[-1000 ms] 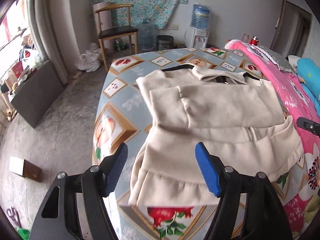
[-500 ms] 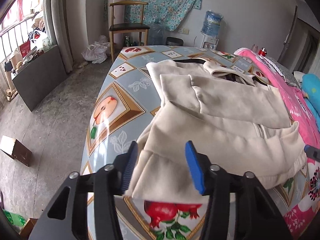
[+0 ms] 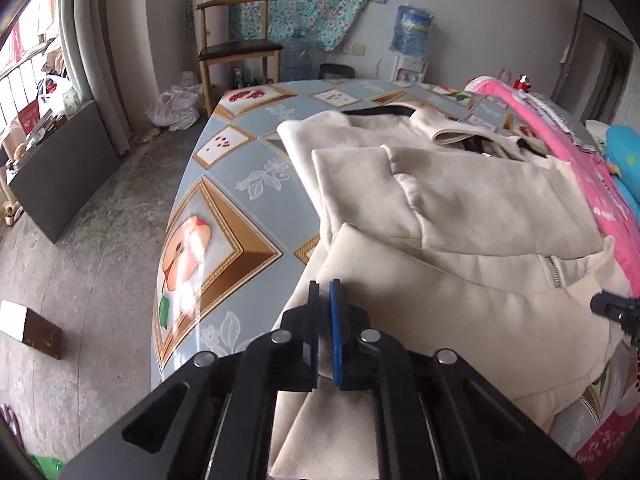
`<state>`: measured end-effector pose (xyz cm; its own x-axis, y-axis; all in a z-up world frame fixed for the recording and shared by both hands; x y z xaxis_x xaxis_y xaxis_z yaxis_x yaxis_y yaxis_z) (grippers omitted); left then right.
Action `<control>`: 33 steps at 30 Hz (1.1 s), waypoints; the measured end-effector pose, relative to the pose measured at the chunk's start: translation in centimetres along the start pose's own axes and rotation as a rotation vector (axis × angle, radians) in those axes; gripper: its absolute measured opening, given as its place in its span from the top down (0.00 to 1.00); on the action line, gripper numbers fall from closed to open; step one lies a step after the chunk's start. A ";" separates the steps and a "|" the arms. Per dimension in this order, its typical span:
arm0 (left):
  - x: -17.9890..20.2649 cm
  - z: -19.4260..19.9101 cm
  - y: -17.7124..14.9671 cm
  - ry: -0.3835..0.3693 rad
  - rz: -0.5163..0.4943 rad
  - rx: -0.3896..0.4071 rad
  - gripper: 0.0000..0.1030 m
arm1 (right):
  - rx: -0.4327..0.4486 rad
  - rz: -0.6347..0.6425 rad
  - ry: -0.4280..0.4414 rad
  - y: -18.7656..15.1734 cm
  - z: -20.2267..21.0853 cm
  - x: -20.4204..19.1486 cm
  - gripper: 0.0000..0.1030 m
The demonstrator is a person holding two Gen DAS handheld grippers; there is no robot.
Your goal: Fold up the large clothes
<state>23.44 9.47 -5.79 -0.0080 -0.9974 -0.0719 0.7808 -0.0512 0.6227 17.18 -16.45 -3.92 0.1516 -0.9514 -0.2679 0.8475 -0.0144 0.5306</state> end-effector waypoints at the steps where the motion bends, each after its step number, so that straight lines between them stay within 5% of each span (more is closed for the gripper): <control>1: -0.3 0.9 0.1 -0.007 0.003 0.031 0.96 | 0.032 0.029 -0.022 0.1 0.9 -0.6 0.95; 6: -1.7 5.0 0.8 -0.020 0.045 0.158 0.96 | 0.189 0.133 -0.101 1.4 3.6 -2.5 0.96; 9: -2.4 4.2 1.3 -0.035 0.088 0.132 0.96 | 0.233 0.134 -0.115 2.6 2.4 -2.0 0.95; 17: -2.3 0.5 0.7 0.020 0.081 0.048 0.96 | 0.102 0.138 -0.151 2.8 -6.0 0.1 0.90; 21: -2.0 0.3 0.4 0.048 0.064 0.049 0.96 | 0.094 0.100 -0.126 3.0 -5.2 1.1 0.68; 28: -1.7 0.0 0.1 0.084 0.042 0.039 0.96 | 0.192 -0.041 -0.090 2.8 1.9 6.5 0.51; 33: -1.8 -0.1 0.3 0.138 0.034 0.042 1.00 | 0.096 -0.015 -0.175 1.6 2.3 9.7 0.48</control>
Point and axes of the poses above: each gripper's, at about its wrist camera, not at the fingertips, and z roughly against the way its jaws point, x to its right, y to its top, the point moved 4 cm from there along -z, roughly the way its jaws point, and after that the axes turned 11 degrees about y, right-handed, at the moved point
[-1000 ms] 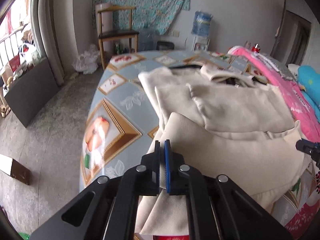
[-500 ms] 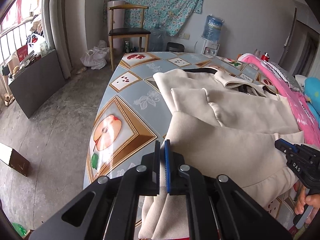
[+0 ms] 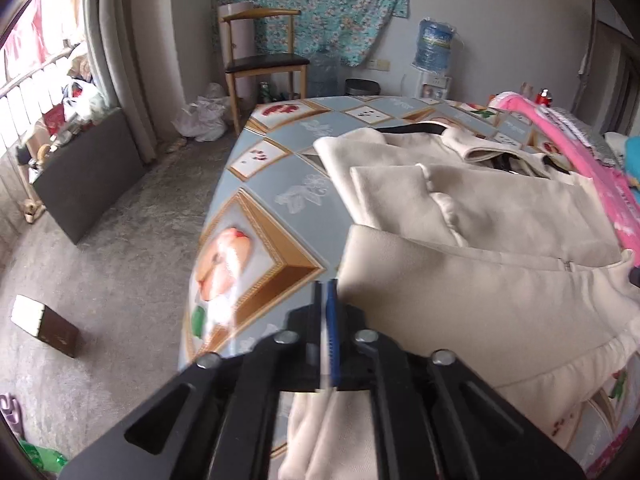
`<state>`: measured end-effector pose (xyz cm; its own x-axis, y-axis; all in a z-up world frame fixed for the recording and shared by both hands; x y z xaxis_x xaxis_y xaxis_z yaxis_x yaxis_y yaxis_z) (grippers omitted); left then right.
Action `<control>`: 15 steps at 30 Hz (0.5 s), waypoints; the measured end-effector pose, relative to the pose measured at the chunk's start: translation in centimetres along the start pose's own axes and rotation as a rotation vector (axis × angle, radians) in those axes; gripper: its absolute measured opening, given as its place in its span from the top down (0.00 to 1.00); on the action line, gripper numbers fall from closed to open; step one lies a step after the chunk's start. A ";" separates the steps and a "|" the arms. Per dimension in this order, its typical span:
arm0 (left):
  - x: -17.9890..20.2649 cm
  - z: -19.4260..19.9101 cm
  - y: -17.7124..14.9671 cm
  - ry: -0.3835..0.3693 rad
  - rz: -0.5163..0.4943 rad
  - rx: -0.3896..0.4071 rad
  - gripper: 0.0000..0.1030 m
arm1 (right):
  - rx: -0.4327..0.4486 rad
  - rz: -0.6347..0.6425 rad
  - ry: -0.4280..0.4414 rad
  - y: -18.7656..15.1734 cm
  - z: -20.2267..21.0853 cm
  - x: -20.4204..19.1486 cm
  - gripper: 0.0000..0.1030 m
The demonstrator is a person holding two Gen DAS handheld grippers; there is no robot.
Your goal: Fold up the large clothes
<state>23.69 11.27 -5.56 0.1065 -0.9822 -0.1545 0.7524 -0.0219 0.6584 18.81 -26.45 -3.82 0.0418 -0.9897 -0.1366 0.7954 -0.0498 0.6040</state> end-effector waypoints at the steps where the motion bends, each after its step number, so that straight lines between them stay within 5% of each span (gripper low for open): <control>1: -0.3 -0.1 0.1 0.022 -0.002 0.000 1.00 | -0.025 0.005 -0.014 -0.3 -0.6 0.3 0.48; 4: -1.6 -0.4 0.4 0.022 0.049 -0.020 1.00 | -0.101 -0.030 -0.030 -1.1 -3.6 1.4 0.71; 6: -2.3 -0.4 0.5 0.031 0.065 -0.019 1.00 | -0.071 -0.034 -0.031 -1.1 -3.7 1.6 0.89; 15: -2.5 2.1 1.2 -0.025 0.073 0.039 1.00 | 0.111 -0.069 -0.055 1.4 0.1 1.4 0.96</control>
Point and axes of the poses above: each gripper's, at about its wrist camera, not at the fingertips, and z roughly against the way its jaws point, x to its right, y to its top, the point moved 4 cm from there along -z, roughly the way its jaws point, and after that the axes turned 11 degrees about y, right-handed, at the moved point
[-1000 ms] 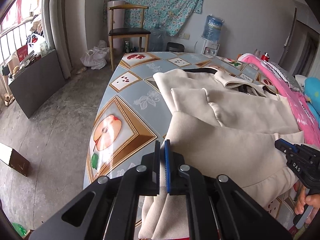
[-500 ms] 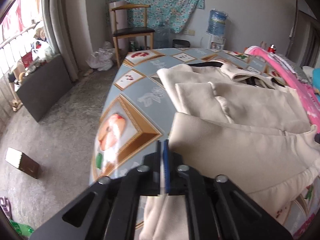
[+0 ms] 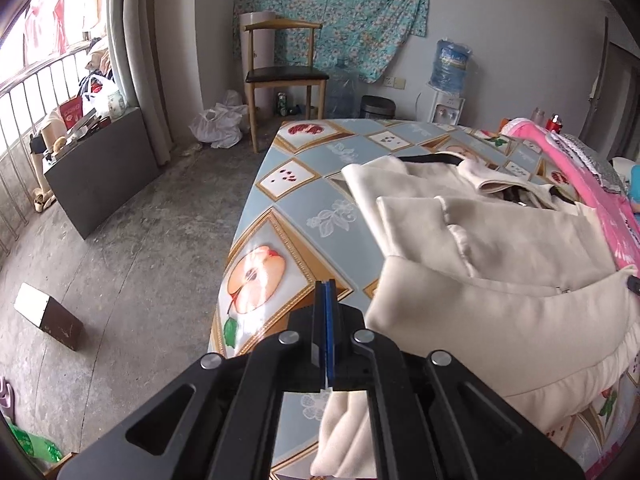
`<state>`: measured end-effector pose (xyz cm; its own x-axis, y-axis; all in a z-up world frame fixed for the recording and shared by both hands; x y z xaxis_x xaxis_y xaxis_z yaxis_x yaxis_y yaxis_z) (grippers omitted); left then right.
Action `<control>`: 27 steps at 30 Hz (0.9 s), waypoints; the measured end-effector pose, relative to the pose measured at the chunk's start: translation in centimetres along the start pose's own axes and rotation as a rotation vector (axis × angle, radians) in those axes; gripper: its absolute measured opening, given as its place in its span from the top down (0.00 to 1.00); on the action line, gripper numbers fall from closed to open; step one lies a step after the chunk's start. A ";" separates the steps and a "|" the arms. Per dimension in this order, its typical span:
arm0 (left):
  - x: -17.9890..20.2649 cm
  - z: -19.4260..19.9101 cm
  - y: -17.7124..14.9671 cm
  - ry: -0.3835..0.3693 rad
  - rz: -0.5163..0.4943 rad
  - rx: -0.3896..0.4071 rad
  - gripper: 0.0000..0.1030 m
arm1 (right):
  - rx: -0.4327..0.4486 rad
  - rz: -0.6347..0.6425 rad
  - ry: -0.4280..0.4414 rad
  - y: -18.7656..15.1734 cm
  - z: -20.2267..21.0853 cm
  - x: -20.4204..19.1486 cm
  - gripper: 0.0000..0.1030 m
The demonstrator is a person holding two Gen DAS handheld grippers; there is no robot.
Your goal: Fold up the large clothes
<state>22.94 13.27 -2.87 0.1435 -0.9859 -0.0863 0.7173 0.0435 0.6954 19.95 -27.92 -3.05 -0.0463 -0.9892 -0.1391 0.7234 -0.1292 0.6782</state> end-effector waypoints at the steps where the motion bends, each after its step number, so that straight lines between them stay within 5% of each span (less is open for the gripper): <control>1: 0.3 0.4 0.0 -0.019 -0.003 0.007 1.00 | -0.009 -0.003 0.001 0.0 -0.7 0.1 0.96; 5: 3.1 3.0 -0.6 -0.154 -0.061 0.037 0.99 | -0.073 -0.004 -0.030 -1.3 -4.5 0.7 0.95; 9: 7.3 4.1 -2.8 -0.290 -0.160 0.014 0.99 | -0.080 -0.004 -0.058 -1.1 -3.8 0.4 0.88; 14: 10.3 0.8 -5.4 -0.219 -0.239 -0.101 0.99 | -0.027 -0.040 -0.018 -0.2 0.4 -0.3 0.67; 18: 9.9 0.1 -5.3 -0.241 -0.190 -0.116 0.99 | -0.026 -0.035 0.215 0.2 2.2 -4.6 0.55; 22: 9.9 -0.1 -5.3 -0.236 -0.183 -0.113 0.99 | -0.183 0.087 0.393 -1.4 -0.8 -12.1 0.54; 25: 9.8 0.0 -5.5 -0.235 -0.180 -0.109 0.99 | -0.262 0.174 0.367 -2.7 -3.7 -15.4 0.55; 27: 9.6 0.1 -5.5 -0.238 -0.174 -0.103 0.99 | -0.298 0.205 0.311 -3.5 -5.6 -15.9 0.73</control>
Point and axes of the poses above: each gripper's, at about its wrist camera, not at the fingertips, and z roughly against the way its jaws point, x to its right, y to its top, the point moved 4 cm from there along -z, roughly the way its jaws point, and after that the axes turned 11 degrees about y, right-handed, at the moved point
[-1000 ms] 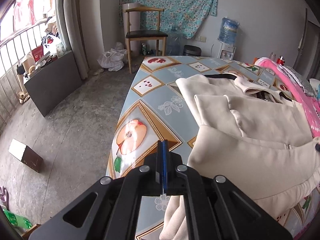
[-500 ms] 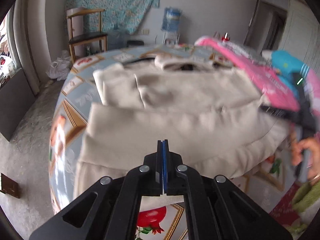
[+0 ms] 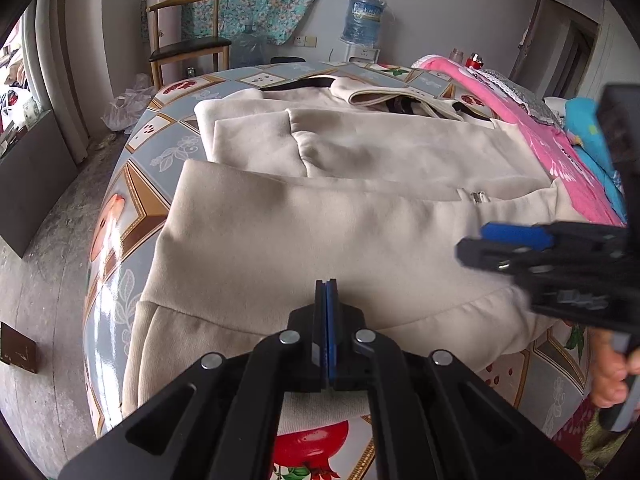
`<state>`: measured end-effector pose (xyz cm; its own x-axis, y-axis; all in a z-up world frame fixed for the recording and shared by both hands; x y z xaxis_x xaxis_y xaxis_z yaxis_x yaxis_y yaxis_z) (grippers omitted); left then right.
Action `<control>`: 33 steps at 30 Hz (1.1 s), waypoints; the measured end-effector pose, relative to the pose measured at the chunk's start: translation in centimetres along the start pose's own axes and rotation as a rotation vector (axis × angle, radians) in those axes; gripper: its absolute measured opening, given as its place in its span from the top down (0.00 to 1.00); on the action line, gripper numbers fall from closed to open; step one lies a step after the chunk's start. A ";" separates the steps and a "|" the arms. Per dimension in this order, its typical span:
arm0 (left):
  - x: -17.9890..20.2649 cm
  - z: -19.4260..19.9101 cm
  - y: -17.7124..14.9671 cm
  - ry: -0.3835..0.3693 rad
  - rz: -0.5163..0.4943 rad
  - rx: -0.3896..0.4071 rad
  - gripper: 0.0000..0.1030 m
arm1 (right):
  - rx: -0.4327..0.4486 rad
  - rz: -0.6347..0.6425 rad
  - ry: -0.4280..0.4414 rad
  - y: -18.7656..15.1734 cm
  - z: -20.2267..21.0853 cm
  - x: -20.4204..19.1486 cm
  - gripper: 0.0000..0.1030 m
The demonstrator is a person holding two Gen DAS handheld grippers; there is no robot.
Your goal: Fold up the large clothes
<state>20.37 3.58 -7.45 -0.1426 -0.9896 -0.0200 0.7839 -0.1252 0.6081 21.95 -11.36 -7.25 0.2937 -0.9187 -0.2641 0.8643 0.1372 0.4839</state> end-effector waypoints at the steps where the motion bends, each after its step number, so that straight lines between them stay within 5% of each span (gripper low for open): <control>1: -0.2 0.2 0.0 -0.001 0.000 0.006 0.99 | 0.021 0.040 -0.054 0.1 -0.1 -0.1 0.83; 3: -0.5 0.7 -0.1 -0.015 0.002 0.020 0.99 | 0.031 0.055 -0.076 0.2 0.3 -0.2 0.96; 10: -0.1 4.1 0.8 -0.110 -0.017 0.135 0.99 | 0.207 0.025 -0.027 2.0 4.6 -0.6 0.98; 17: 3.1 2.6 1.5 -0.131 -0.110 0.114 0.99 | 0.159 -0.003 -0.049 2.2 0.2 1.2 0.98; 22: 3.9 -0.7 0.7 -0.046 -0.153 0.045 0.98 | 0.157 0.042 -0.083 1.9 -0.1 0.8 0.98; 33: 4.0 -1.2 0.8 -0.009 -0.144 0.056 0.99 | 0.157 0.002 0.168 0.4 5.3 0.4 0.90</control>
<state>21.11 -0.51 -8.01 -0.2565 -0.9610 -0.1031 0.7202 -0.2612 0.6427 20.28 -13.63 -2.74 0.3709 -0.8421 -0.3916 0.7932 0.0679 0.6052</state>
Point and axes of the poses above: each gripper's, at about its wrist camera, not at the fingertips, and z roughly against the way its jaws point, x to its right, y to its top, the point moved 4 cm from there along -z, roughly the way its jaws point, and after that the axes turned 11 degrees about y, right-handed, at the moved point
